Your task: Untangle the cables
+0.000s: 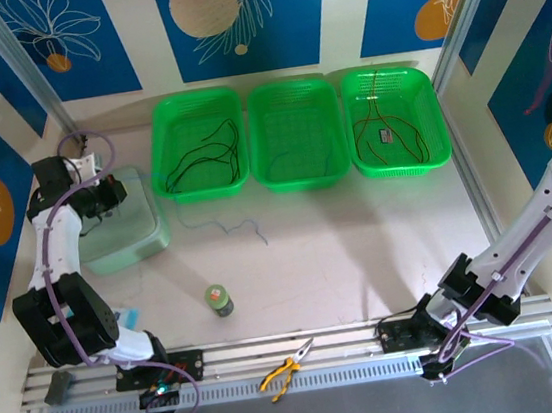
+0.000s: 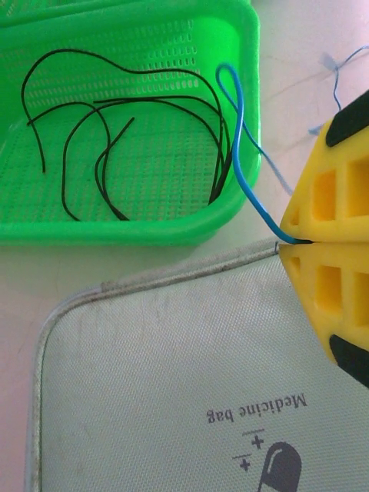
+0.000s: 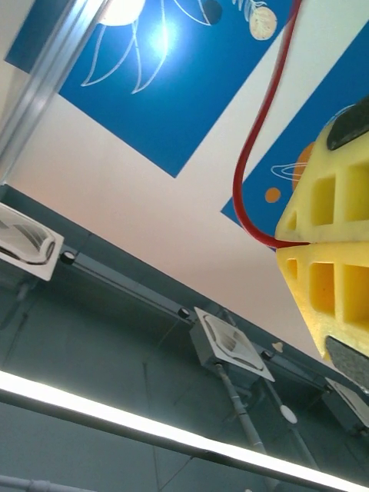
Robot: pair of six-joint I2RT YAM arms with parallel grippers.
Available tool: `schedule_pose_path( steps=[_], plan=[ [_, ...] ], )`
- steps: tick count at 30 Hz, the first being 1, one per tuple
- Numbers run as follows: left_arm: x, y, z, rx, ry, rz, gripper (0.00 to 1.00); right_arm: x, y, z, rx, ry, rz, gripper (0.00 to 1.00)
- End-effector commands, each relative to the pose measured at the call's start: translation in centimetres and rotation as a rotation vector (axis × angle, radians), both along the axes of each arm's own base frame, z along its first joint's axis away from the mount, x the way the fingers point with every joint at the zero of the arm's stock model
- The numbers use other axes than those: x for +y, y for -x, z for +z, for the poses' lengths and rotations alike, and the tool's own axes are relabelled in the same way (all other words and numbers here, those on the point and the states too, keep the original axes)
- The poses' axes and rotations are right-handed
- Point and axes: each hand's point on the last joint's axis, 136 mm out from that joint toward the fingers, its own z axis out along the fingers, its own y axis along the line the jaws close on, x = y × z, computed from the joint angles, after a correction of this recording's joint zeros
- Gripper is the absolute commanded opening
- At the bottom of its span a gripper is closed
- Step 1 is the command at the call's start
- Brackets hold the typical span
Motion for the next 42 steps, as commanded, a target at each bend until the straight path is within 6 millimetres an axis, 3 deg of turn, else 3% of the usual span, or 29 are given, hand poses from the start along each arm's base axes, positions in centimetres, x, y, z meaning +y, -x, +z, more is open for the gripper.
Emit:
schedule_pose_path(
  steps=[1,5,10,13,16,23,30,36,42],
  plan=[
    [-2.7,-0.1,4.9,-0.106,0.029,-0.084,0.0,1.3,-1.3,-1.4,0.063,0.028,0.05,0.0],
    [-5.7,0.3,9.5,-0.183,0.04,-0.158,0.0,1.4,-2.5,-3.2,0.135,0.004,0.093,0.0],
    [-8.5,0.4,14.5,-0.301,0.073,-0.22,0.0,2.2,-2.4,-3.0,0.146,0.05,0.087,0.0],
    [-11.4,0.8,17.8,-0.412,0.135,-0.333,0.0,2.1,-4.0,-4.0,0.188,0.067,0.093,0.0],
    [-13.2,1.2,20.4,-0.502,0.157,-0.38,0.0,2.9,-6.2,-5.1,0.212,0.075,0.158,0.0],
    [-15.8,1.7,23.8,-0.59,0.177,-0.46,0.0,6.8,-10.2,-6.4,0.242,0.157,0.229,0.0],
    [-17.2,2.2,25.5,-0.642,0.183,-0.499,0.0,7.0,-13.5,-9.3,0.311,0.173,0.227,0.0],
    [-17.9,2.5,25.9,-0.655,0.193,-0.516,0.0,4.8,-16.1,-15.0,0.425,0.14,0.192,0.0],
    [-17.7,3.3,26.0,-0.654,0.118,-0.525,0.0,4.9,-17.1,-24.8,0.594,0.125,0.182,0.0]
  ],
)
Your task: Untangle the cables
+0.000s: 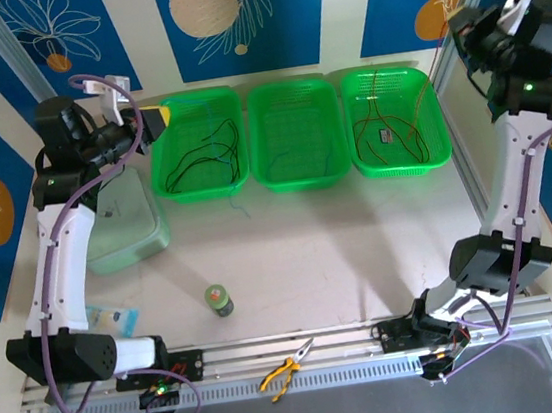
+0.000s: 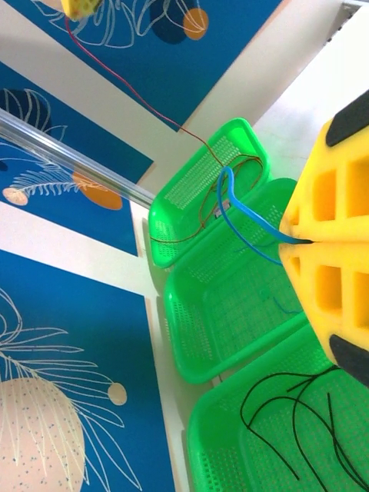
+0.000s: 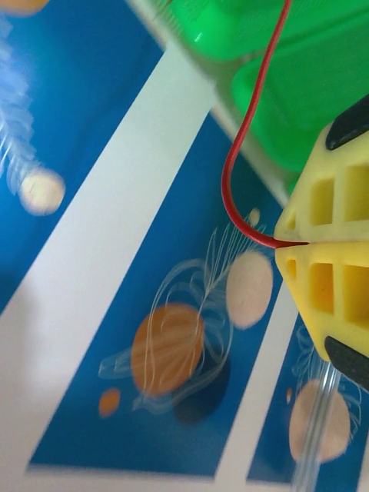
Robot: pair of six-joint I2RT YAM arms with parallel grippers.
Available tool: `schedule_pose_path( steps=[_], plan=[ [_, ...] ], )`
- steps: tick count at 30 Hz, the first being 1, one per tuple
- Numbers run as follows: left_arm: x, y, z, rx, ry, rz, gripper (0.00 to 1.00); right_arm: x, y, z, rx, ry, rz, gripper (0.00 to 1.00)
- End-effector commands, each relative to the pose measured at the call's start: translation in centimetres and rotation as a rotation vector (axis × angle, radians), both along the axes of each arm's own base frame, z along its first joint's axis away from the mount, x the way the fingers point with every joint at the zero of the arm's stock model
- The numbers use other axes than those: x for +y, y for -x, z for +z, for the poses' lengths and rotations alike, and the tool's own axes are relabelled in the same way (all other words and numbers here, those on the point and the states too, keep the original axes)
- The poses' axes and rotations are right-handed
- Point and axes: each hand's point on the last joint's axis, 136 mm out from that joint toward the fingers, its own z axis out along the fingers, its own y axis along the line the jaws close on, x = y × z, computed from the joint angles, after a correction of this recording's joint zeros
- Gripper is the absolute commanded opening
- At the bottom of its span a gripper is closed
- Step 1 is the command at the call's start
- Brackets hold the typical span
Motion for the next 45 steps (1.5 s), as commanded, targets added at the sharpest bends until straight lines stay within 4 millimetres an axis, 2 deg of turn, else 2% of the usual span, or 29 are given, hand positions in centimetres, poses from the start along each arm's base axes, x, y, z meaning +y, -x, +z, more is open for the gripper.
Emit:
schedule_pose_path(
  steps=[1,6,14,18,22,24,27,28,30,31,32,33,35,40,45],
  plan=[
    [-0.1,1.3,2.0,-0.067,-0.043,-0.007,0.0,0.3,0.7,-3.4,0.023,0.061,-0.025,0.0],
    [-0.5,1.7,2.5,-0.06,0.0,-0.033,0.0,-0.6,0.2,-11.7,0.165,0.046,-0.081,0.0],
    [-1.1,1.9,4.4,-0.099,0.051,-0.063,0.0,-1.1,-3.2,-24.3,0.464,0.022,-0.053,0.0],
    [-1.2,2.1,5.0,-0.11,0.057,-0.069,0.0,-0.9,-4.5,-28.7,0.604,-0.012,-0.003,0.0],
    [-1.3,2.2,4.7,-0.103,0.058,-0.074,0.0,-0.2,-4.6,-31.7,0.667,-0.055,0.029,0.0],
    [-1.5,2.4,4.7,-0.106,0.062,-0.08,0.0,0.1,-4.4,-32.5,0.686,-0.057,0.043,0.12],
    [-1.9,2.8,5.5,-0.138,0.084,-0.097,0.0,0.7,-4.0,-32.3,0.688,-0.059,0.076,0.43],
    [-2.0,2.8,6.1,-0.15,0.102,-0.105,0.0,0.8,-3.8,-32.1,0.685,-0.048,0.079,0.57],
    [-2.4,3.1,7.3,-0.177,0.133,-0.127,0.0,0.7,-3.2,-31.3,0.671,-0.012,0.062,0.65],
    [-2.7,3.2,8.0,-0.196,0.148,-0.135,0.0,0.7,-2.9,-30.8,0.663,-0.003,0.056,0.77],
    [-3.0,3.4,8.7,-0.215,0.16,-0.145,0.0,0.6,-2.5,-30.2,0.646,0.01,0.049,0.95],
    [-3.2,3.5,9.3,-0.226,0.169,-0.152,0.0,0.6,-2.2,-29.8,0.638,0.021,0.039,0.99],
    [-3.8,3.6,10.4,-0.256,0.184,-0.165,0.0,0.3,-1.6,-29.1,0.631,0.036,0.025,0.99],
    [-5.3,3.6,13.1,-0.331,0.213,-0.19,0.0,-0.4,-0.8,-29.0,0.644,0.066,0.008,0.99],
    [-7.0,2.7,15.7,-0.4,0.246,-0.188,0.0,-0.3,0.7,-27.7,0.589,0.103,-0.026,0.99]
  ],
)
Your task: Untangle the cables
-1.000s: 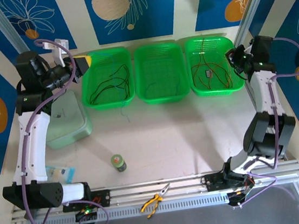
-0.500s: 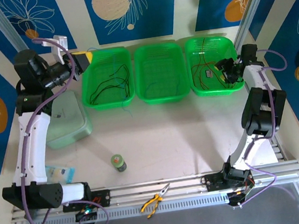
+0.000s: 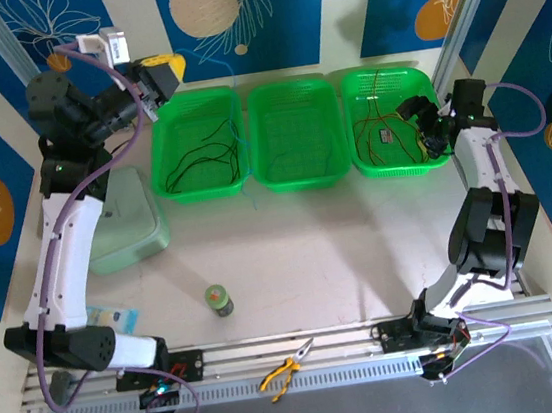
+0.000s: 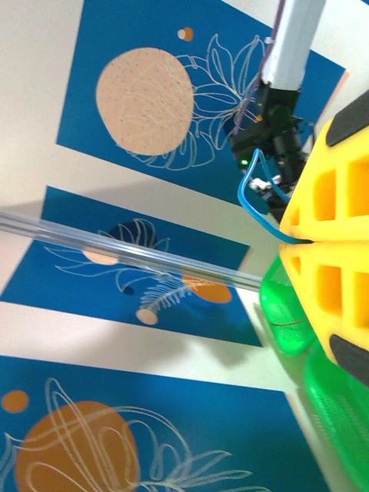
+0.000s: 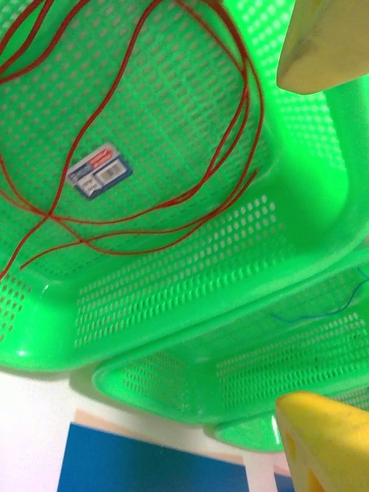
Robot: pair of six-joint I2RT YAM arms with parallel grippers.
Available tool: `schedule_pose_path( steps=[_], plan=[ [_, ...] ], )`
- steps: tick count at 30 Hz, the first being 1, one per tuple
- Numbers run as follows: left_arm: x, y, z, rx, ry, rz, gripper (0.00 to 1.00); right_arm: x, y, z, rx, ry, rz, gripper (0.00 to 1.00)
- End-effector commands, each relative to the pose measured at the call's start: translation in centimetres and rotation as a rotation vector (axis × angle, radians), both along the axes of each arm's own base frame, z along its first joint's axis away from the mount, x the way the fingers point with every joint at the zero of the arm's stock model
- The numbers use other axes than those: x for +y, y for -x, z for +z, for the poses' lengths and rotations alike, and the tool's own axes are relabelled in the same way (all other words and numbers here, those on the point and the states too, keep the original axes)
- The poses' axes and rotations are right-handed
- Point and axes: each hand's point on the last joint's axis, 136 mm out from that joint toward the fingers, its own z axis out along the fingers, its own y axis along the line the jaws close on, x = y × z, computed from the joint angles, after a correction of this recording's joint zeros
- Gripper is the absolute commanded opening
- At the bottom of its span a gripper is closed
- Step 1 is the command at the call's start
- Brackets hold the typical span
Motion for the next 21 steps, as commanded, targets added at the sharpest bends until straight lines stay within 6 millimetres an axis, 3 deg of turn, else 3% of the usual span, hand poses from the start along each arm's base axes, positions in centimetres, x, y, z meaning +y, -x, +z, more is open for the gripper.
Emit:
schedule_pose_path(
  steps=[1,5,9,21],
  plan=[
    [-1.1,-0.4,3.2,-0.097,0.057,0.013,0.0,0.0,1.9,1.4,-0.041,0.046,-0.014,0.99],
    [-3.7,-2.3,4.6,-0.159,0.064,0.011,0.0,0.5,3.5,2.0,-0.066,0.052,-0.011,0.99],
    [-5.3,-5.4,4.5,-0.198,0.066,0.039,0.0,0.7,4.7,2.2,-0.069,0.049,-0.005,0.99],
    [-9.2,-14.6,-0.3,-0.159,0.081,0.097,0.0,-2.0,6.8,3.6,-0.123,-0.061,-0.024,0.99]
  ],
)
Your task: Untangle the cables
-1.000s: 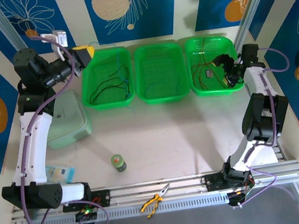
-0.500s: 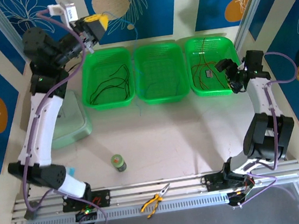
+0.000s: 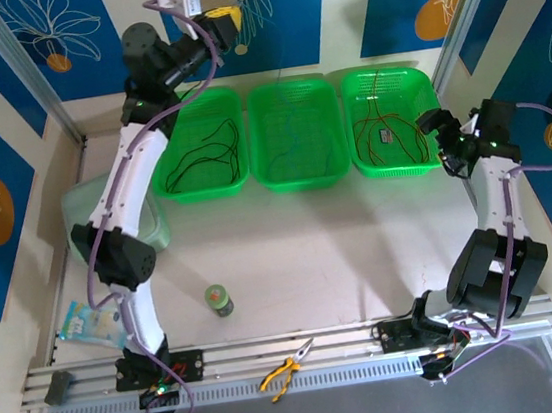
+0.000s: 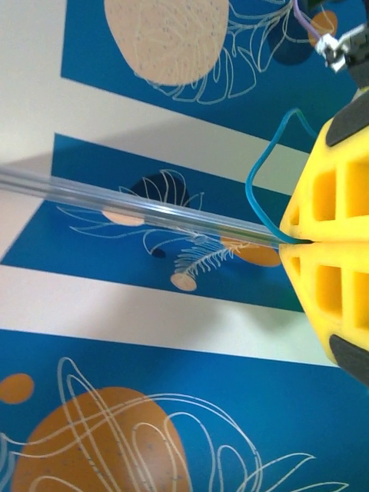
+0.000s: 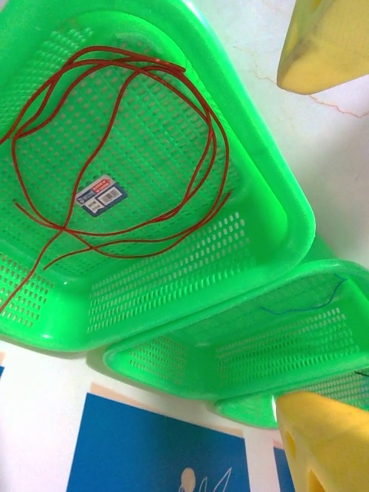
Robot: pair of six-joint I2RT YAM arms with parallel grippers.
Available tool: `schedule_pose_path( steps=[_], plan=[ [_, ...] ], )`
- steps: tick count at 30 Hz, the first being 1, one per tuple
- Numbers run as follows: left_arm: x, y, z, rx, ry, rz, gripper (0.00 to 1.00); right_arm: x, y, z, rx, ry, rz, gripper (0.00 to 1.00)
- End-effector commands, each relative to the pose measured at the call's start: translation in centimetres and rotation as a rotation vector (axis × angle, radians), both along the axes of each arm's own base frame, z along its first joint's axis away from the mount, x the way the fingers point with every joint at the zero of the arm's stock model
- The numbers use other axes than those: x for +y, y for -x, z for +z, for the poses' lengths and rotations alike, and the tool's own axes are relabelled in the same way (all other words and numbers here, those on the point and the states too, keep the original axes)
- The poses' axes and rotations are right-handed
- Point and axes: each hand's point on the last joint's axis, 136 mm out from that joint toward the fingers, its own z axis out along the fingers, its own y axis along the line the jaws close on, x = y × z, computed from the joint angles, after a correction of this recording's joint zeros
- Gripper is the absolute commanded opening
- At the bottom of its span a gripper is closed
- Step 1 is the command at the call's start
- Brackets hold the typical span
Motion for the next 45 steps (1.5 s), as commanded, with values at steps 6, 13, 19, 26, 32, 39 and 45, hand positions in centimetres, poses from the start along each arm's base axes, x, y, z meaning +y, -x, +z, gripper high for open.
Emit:
schedule_pose_path(
  steps=[6,13,19,26,32,39,45],
  plan=[
    [-3.2,-3.0,-3.2,-0.009,-0.011,0.044,0.0,0.2,1.4,1.3,-0.045,-0.04,0.065,1.0],
    [-6.5,-6.3,-18.8,0.242,-0.274,0.154,0.0,0.9,1.1,0.7,-0.008,0.047,0.124,0.99],
    [-7.5,-7.6,-31.4,0.521,-0.469,0.179,0.2,2.0,-0.2,0.1,0.02,0.055,0.176,0.98],
    [-8.4,-6.4,-34.9,0.635,-0.519,0.13,0.76,2.7,-2.8,-2.3,0.113,0.095,0.206,0.96],
    [-8.0,-5.6,-32.8,0.632,-0.513,0.127,0.83,2.6,-6.6,-4.9,0.192,0.162,0.244,0.87],
    [-7.5,-4.4,-27.2,0.568,-0.451,0.121,0.84,1.7,-11.8,-7.7,0.293,0.254,0.289,0.57],
    [-6.9,-2.9,-25.4,0.563,-0.425,0.09,0.83,1.8,-15.7,-10.6,0.397,0.459,0.411,0.31]
  ],
)
